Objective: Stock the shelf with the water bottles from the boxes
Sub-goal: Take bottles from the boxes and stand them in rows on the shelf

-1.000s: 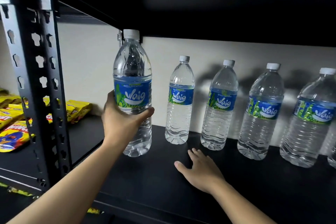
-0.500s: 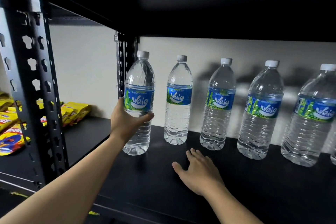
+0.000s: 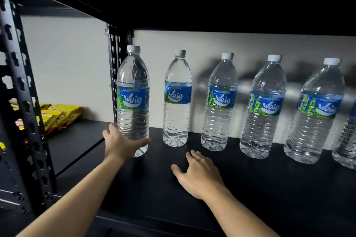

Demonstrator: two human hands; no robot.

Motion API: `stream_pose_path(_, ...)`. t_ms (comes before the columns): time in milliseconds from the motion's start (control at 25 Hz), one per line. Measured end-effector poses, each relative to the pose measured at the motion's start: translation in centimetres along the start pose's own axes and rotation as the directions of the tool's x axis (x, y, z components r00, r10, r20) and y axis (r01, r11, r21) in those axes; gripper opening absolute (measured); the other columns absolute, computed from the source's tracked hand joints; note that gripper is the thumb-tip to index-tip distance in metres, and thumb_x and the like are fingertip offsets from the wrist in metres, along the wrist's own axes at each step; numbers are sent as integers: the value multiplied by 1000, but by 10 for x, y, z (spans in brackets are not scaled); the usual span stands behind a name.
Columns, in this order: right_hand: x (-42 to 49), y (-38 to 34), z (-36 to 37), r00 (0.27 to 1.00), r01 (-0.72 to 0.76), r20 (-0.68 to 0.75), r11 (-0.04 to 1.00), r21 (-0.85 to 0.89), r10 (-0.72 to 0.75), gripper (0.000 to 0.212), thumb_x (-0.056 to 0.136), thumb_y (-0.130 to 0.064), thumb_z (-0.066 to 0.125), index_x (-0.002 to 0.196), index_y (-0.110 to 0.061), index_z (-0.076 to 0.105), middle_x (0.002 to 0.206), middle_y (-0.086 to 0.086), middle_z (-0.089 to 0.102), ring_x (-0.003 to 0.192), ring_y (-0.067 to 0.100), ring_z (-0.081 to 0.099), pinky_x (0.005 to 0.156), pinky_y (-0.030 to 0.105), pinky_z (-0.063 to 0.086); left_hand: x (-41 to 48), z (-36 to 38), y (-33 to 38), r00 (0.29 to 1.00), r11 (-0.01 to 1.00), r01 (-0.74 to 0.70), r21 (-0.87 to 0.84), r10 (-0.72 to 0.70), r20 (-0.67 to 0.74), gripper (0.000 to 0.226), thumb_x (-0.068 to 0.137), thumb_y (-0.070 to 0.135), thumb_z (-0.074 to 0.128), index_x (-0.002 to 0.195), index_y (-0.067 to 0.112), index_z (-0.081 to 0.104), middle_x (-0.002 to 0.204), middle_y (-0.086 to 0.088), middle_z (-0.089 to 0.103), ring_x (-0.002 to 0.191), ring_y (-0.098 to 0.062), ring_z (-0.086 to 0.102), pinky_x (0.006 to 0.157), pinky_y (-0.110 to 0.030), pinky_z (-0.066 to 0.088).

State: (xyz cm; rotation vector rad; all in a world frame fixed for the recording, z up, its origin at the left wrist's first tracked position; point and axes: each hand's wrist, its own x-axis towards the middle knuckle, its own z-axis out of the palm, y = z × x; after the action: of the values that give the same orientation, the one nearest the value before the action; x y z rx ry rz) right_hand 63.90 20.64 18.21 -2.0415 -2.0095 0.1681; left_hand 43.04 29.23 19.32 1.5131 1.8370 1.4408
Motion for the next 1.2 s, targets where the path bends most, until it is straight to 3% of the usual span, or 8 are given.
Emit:
stream_pose_path(120, 2, -1, 1, 1000, -1, -19, 1000, 28, 2, 77, 95, -63, 35, 154, -15, 29, 164, 0, 18, 150, 18, 13, 122, 35, 13, 22, 7, -4, 1000, 1000, -8, 22, 8, 9, 94, 57, 43, 92, 132, 10, 46, 128, -15, 47, 130, -27, 34, 110, -37, 32)
stream_pose_path(280, 3, -1, 0, 999, 1, -32, 1000, 24, 0, 74, 96, -60, 37, 153, -14, 32, 163, 1, 21, 150, 18, 15, 120, 34, 14, 40, 21, -12, 999, 999, -41, 22, 40, 34, 77, 59, 53, 87, 122, 19, 57, 119, -6, 57, 126, -21, 37, 104, -34, 38)
stream_pose_path(600, 2, -2, -2, 999, 3, -35, 1000, 29, -2, 71, 95, -58, 39, 151, -13, 36, 162, 1, 24, 149, 18, 17, 119, 34, 16, 47, 37, -17, 999, 996, 4, 86, -7, 35, 88, 64, 61, 80, 130, 13, 49, 130, -10, 60, 124, -31, 53, 101, -44, 46)
stream_pose_path(760, -2, -3, -5, 999, -3, -47, 999, 51, 5, 66, 95, -56, 42, 146, -13, 42, 158, 2, 32, 146, 20, 24, 117, 33, 20, 42, 41, -14, 996, 989, 66, 135, -74, 52, 78, 76, 56, 75, 125, 5, 42, 130, -19, 56, 123, -37, 52, 94, -45, 44)
stream_pose_path(880, -3, -4, -7, 999, -6, -45, 998, 62, 9, 64, 96, -54, 43, 145, -12, 44, 157, 2, 33, 145, 20, 26, 117, 33, 21, 44, 39, -15, 996, 991, 74, 108, -78, 39, 76, 69, 54, 81, 119, 7, 50, 121, -16, 62, 118, -35, 56, 92, -42, 46)
stream_pose_path(1000, -3, -5, -8, 999, -13, -41, 998, 55, 15, 63, 96, -53, 43, 144, -13, 46, 156, 2, 35, 144, 21, 26, 120, 36, 19, 44, 37, -19, 999, 989, 46, 138, -50, 22, 73, 60, 46, 88, 117, 10, 58, 115, -11, 67, 115, -30, 58, 95, -39, 49)
stream_pose_path(1200, -5, -6, -11, 999, -22, -41, 999, 49, 24, 60, 96, -52, 43, 141, -13, 48, 152, 1, 40, 141, 22, 31, 118, 37, 22, 44, 39, -18, 999, 985, 18, 169, -24, 35, 74, 68, 41, 85, 127, 10, 54, 123, -12, 64, 122, -31, 53, 102, -39, 44)
